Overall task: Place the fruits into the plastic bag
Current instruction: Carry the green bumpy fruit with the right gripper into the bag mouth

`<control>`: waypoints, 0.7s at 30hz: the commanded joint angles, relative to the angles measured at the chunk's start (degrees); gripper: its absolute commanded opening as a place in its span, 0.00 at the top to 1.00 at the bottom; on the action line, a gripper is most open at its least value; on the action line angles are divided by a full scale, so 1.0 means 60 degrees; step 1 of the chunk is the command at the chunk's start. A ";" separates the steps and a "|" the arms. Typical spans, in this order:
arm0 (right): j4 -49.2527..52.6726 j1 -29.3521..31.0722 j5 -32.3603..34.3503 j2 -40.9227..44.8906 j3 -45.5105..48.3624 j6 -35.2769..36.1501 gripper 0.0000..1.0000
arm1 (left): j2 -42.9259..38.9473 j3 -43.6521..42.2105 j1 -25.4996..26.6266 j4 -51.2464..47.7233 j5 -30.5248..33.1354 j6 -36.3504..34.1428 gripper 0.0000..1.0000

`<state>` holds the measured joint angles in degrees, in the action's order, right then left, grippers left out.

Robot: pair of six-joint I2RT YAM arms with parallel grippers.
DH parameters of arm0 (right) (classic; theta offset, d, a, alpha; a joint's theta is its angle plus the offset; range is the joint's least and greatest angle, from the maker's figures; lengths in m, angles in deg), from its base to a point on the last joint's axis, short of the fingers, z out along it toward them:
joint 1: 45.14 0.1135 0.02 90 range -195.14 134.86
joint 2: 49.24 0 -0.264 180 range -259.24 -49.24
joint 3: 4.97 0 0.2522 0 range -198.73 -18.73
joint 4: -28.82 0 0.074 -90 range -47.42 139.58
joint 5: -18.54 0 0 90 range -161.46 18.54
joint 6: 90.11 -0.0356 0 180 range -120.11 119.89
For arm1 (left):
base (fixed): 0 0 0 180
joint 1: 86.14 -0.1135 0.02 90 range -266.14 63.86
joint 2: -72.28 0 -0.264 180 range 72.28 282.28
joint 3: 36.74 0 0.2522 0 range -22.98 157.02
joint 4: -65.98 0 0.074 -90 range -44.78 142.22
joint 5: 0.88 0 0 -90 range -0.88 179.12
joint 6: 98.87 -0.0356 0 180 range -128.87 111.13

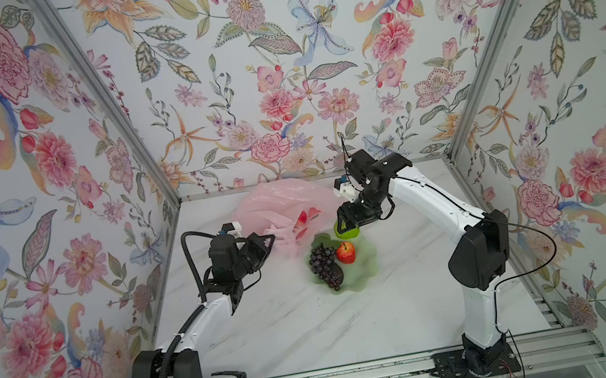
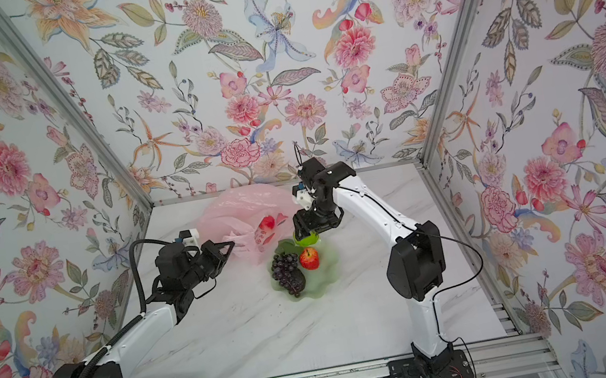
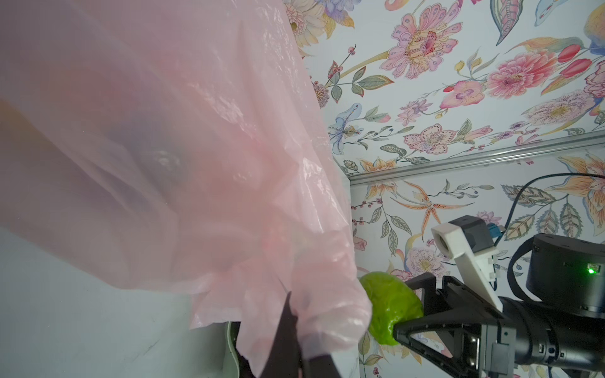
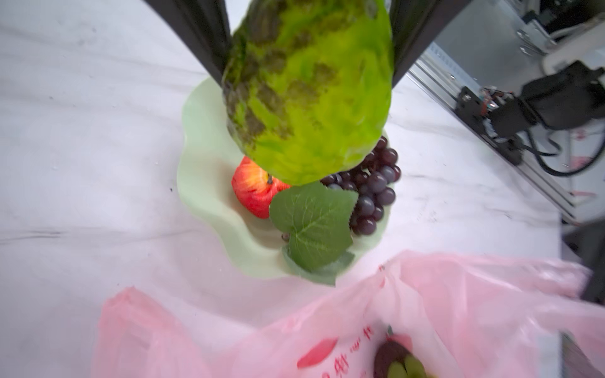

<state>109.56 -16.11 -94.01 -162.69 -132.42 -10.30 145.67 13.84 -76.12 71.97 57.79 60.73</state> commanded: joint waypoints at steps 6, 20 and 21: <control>-0.3369 -0.0123 -0.3327 -0.0336 0.1042 -0.3643 0.42 | 0.0094 0.0643 -0.0076 -0.0142 -0.0141 -0.0435 1.00; -0.3829 0.0607 -0.4072 -0.3494 -0.2301 -0.4805 0.43 | 0.0567 0.1257 0.0173 -0.0215 -0.0287 -0.0592 1.00; -0.3825 0.0631 -0.4079 -0.3707 -0.2554 -0.4885 0.43 | 0.0607 0.1300 0.0208 -0.0215 -0.0325 -0.0610 1.00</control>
<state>87.37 -12.96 -116.78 -182.68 -143.55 -37.01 148.25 19.63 -75.62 71.12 57.68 58.57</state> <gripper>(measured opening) 0.656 0.044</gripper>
